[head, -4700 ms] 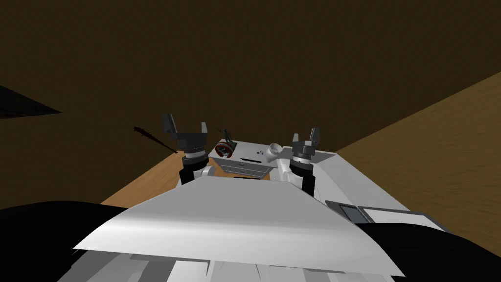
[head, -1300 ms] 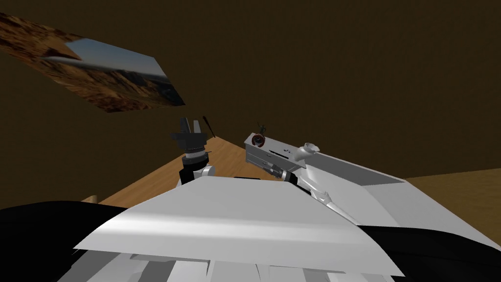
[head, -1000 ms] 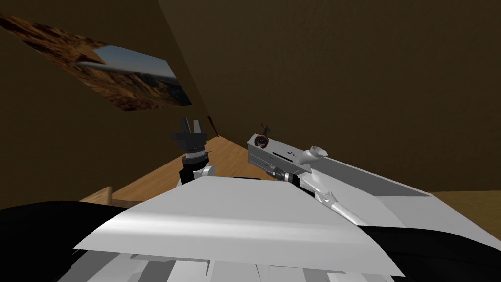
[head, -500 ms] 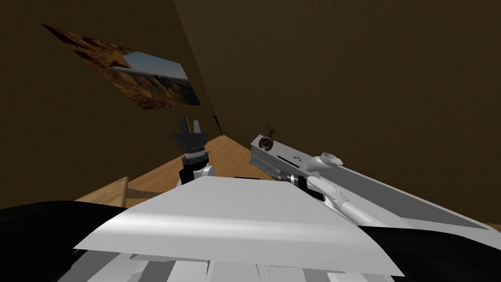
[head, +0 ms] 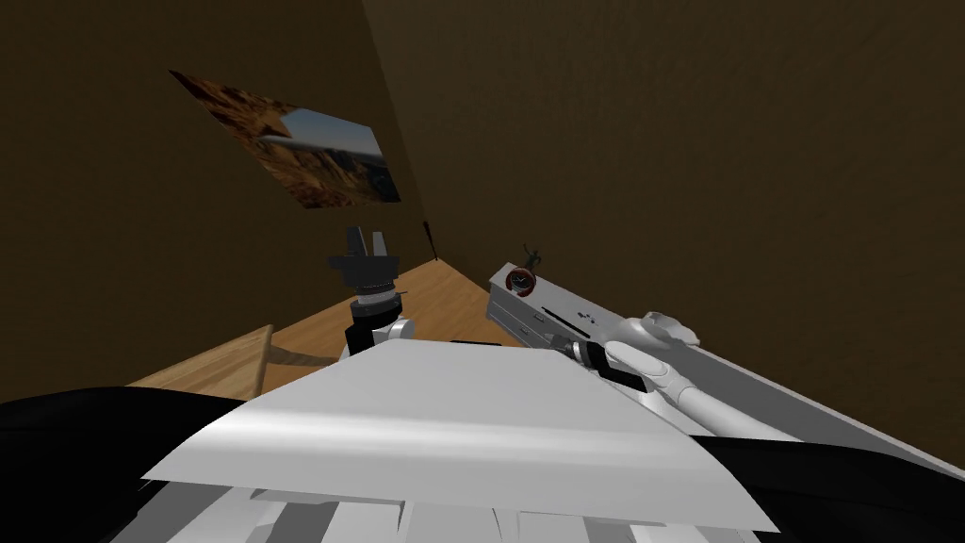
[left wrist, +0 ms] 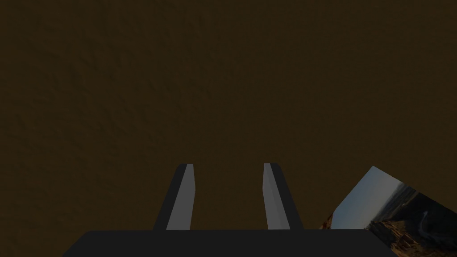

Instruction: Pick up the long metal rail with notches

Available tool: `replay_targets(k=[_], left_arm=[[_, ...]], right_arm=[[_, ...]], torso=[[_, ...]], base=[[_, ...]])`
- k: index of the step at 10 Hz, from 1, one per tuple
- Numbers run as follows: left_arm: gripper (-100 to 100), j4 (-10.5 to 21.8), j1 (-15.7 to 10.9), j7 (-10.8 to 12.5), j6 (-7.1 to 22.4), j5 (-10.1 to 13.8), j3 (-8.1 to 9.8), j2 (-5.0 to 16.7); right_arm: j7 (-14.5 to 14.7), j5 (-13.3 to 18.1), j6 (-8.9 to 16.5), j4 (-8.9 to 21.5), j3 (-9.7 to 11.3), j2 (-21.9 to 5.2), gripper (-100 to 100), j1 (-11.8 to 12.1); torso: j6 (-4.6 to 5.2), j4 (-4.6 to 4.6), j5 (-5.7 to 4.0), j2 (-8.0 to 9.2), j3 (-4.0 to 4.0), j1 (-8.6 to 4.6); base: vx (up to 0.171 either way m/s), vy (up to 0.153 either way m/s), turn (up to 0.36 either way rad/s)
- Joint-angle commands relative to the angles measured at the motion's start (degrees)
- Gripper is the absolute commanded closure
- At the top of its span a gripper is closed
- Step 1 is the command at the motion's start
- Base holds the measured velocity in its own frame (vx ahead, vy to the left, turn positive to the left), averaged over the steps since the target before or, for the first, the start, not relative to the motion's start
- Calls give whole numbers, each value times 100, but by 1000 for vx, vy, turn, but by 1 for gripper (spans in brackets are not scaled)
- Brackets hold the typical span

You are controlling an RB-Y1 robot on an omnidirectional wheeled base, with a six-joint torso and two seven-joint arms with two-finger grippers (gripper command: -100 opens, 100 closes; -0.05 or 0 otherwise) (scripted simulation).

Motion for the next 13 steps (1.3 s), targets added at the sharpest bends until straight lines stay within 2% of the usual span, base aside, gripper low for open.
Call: replay_targets(k=[1,2,3,6,8,9,13], left_arm=[[0,0,0,0,0,0,0,0],[0,0,0,0,0,0,0,0],[0,0,1,0,0,0,1,0],[0,0,1,0,0,0,0,0],[0,0,1,0,0,0,1,0],[0,0,1,0,0,0,1,1],[0,0,1,0,0,0,1,1]], right_arm=[[-194,286,49,185,165,-286,-100,-60],[-194,313,49,185,165,-337,-100,-60],[-276,485,59,335,251,-511,-100,-74],[-358,643,73,476,332,-660,-100,-82],[-519,916,105,729,488,-878,-100,-84],[-519,916,105,729,488,-878,-100,-84],[-849,1356,175,1150,832,-998,-100,0]], torso=[[0,0,0,0,0,0],[0,-2,-1,-11,-6,-6],[4,-2,-2,-7,-5,-3],[1,-3,-3,-11,-7,-7],[3,-1,-3,-6,-4,-10],[1,-3,-6,-14,-8,-19],[2,-6,-9,-26,-15,-32]], base=[[100,-28,297],[80,-22,103],[81,-18,135],[82,-31,134],[90,-63,214],[84,-54,99],[113,-90,212]])
